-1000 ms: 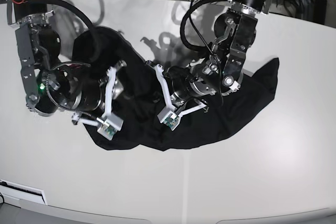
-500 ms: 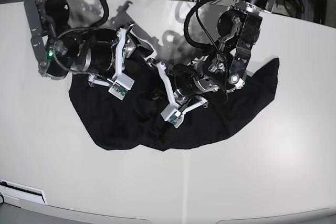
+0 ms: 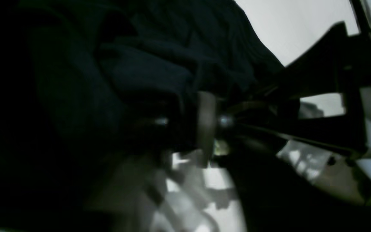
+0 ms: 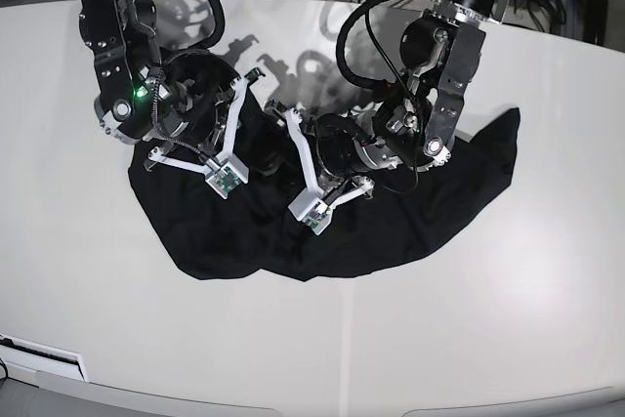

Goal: Layout the t-shirt on the table in an organized manner, then fold the t-shirt properly
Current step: 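Bring both grippers together and grasp the shirt fabric between them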

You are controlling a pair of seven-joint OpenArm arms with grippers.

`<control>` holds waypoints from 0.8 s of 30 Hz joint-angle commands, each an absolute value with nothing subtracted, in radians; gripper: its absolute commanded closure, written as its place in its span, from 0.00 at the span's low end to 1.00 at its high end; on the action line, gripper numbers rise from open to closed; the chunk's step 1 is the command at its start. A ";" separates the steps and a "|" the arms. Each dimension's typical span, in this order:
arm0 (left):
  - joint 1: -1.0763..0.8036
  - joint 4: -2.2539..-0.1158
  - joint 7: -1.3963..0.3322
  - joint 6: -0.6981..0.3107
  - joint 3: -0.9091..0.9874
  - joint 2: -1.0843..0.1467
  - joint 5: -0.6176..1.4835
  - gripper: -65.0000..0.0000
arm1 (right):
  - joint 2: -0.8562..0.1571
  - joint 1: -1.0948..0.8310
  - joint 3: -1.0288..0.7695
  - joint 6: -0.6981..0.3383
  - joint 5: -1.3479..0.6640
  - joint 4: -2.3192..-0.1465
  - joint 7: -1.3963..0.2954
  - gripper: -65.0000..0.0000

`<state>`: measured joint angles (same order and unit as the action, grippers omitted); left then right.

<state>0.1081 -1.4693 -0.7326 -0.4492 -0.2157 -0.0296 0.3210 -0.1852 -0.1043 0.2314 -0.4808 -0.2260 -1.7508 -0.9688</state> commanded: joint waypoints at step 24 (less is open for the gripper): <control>0.079 -1.293 -0.461 -0.276 -0.195 -0.007 0.242 0.38 | -0.233 -0.089 0.228 -0.445 -0.186 -1.765 -0.953 1.00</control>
<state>0.0559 -1.2747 -0.4873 -0.2695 -0.1959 -0.0193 0.2344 -0.2295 -0.1024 0.2321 -0.4477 -0.1761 -1.7508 -0.9680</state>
